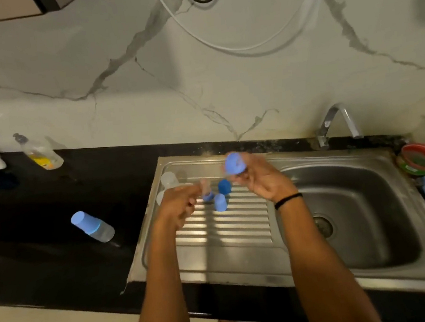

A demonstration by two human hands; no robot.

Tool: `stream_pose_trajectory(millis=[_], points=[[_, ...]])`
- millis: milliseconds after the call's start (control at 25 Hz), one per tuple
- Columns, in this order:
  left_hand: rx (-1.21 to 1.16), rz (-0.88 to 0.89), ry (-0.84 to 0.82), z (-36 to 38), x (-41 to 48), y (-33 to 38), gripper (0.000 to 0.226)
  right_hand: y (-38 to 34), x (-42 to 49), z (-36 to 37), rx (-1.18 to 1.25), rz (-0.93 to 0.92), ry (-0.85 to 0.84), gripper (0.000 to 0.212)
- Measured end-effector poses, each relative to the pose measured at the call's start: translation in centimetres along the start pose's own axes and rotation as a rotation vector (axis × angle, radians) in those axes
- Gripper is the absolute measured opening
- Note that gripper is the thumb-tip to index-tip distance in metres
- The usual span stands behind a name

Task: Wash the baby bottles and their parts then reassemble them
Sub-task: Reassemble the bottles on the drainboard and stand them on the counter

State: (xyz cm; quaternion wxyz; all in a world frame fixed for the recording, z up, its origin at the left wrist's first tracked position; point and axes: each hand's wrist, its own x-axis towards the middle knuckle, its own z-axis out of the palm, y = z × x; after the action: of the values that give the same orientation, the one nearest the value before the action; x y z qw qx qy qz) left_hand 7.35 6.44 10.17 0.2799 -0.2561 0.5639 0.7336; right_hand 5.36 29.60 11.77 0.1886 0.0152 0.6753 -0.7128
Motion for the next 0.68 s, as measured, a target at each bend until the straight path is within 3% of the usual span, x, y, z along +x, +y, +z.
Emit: stream_pose_trajectory(millis=[40, 80, 120, 240, 280, 320, 360, 400, 440, 480, 560, 600, 680], points=[[0.128, -0.029, 0.116, 1.3, -0.2, -0.3, 0.028, 1.0, 0.0, 0.4, -0.227, 0.121, 0.085, 0.013], [0.159, -0.022, 0.143, 1.4, -0.5, -0.6, 0.025, 1.5, -0.1, 0.8, -0.427, 0.124, 0.153, 0.018], [0.093, 0.080, 0.071, 0.4, -0.5, -1.3, 0.028, 1.6, -0.3, 1.1, -0.454, 0.081, 0.212, 0.022], [-0.342, 0.157, -0.240, -1.4, -1.2, 0.0, 0.049, -1.7, -0.6, 0.2, -0.004, -0.133, 0.036, 0.019], [-0.338, 0.166, -0.208, -1.8, -1.2, 0.5, 0.044, -2.3, -0.2, -0.2, 0.214, -0.113, 0.009, 0.018], [-0.179, 0.135, -0.137, -2.2, -0.3, -0.1, 0.037, -2.3, 0.3, -0.4, 0.171, -0.064, 0.032, 0.017], [0.025, 0.099, 0.071, -1.3, 0.0, -0.5, 0.030, -1.2, 0.6, -0.4, 0.064, 0.052, 0.043, 0.016], [0.132, 0.103, 0.189, -0.7, -0.2, -0.7, 0.023, -0.8, 0.6, 0.1, -0.159, 0.082, 0.103, 0.019], [0.114, 0.170, 0.210, -1.2, 0.0, -0.9, 0.016, -0.1, 0.7, 0.3, -0.170, 0.107, 0.137, 0.025], [-0.024, 0.195, 0.120, -1.0, -0.3, -0.4, 0.015, 0.2, 0.7, 0.2, -0.143, 0.064, 0.144, 0.029], [-0.250, 0.222, -0.113, -1.3, -0.8, 1.0, 0.021, -0.8, 0.9, -0.2, 0.149, 0.020, 0.005, 0.025], [-0.166, 0.236, -0.119, -1.4, -0.6, 1.0, 0.023, -1.0, 1.2, -0.2, 0.219, 0.019, 0.015, 0.022], [0.190, 0.184, 0.087, -0.8, -0.1, 1.0, 0.016, 0.3, 2.1, -0.4, -0.025, 0.109, 0.119, 0.025]])
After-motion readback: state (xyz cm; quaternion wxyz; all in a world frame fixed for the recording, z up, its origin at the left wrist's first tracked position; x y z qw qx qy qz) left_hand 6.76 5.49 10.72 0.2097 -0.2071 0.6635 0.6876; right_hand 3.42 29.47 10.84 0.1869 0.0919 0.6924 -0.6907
